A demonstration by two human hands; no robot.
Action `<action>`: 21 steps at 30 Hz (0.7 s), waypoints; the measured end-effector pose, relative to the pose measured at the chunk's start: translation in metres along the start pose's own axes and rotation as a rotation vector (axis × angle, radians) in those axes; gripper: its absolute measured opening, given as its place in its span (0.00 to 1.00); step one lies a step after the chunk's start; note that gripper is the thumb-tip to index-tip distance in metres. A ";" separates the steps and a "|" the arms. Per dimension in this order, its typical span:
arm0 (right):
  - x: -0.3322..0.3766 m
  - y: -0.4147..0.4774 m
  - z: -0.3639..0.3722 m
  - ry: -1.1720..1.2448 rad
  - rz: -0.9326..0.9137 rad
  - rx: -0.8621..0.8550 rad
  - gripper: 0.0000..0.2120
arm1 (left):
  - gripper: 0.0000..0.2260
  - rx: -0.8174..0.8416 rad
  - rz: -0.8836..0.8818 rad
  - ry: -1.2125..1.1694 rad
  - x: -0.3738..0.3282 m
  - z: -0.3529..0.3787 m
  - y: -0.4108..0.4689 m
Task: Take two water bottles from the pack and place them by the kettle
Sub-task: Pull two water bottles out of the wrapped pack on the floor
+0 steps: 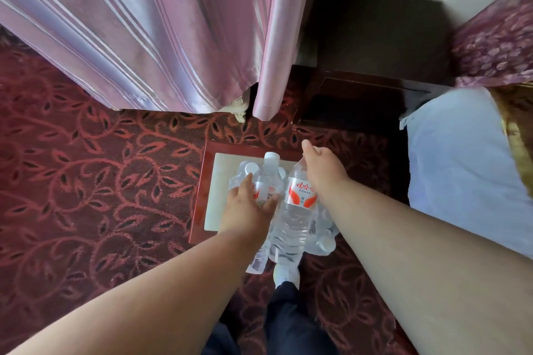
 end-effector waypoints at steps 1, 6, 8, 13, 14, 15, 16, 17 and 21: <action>-0.003 -0.004 0.005 0.037 0.018 -0.028 0.23 | 0.38 0.004 -0.005 -0.035 0.000 -0.001 0.000; -0.018 -0.031 0.013 0.253 -0.042 -0.132 0.12 | 0.37 0.009 -0.017 -0.092 -0.003 -0.004 -0.004; -0.036 -0.049 0.016 0.289 -0.023 -0.099 0.15 | 0.38 0.022 -0.027 -0.107 -0.005 -0.005 -0.007; -0.071 -0.083 0.043 0.262 0.168 0.252 0.30 | 0.33 0.033 -0.050 -0.111 -0.010 -0.007 -0.007; -0.067 -0.082 0.044 0.264 0.148 0.273 0.31 | 0.32 0.033 -0.065 -0.131 -0.012 -0.007 -0.007; -0.063 -0.082 0.043 0.266 0.117 0.278 0.31 | 0.31 0.031 -0.083 -0.160 -0.014 -0.007 -0.007; -0.058 -0.082 0.041 0.273 0.091 0.266 0.32 | 0.28 0.033 -0.092 -0.194 -0.017 -0.008 -0.008; -0.053 -0.083 0.037 0.284 0.075 0.249 0.32 | 0.25 0.042 -0.092 -0.224 -0.022 -0.011 -0.010; -0.022 -0.101 0.007 0.359 -0.011 0.255 0.32 | 0.13 0.059 -0.018 -0.352 -0.050 -0.039 -0.025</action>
Point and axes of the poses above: each hand's wrist, its own y-axis towards the middle knuckle, its own z-axis out of the palm, x = y × z, the point moved 3 cm from there along y, towards the middle knuckle, and after that the axes turned 9 degrees about -y, right-handed, at the moved point
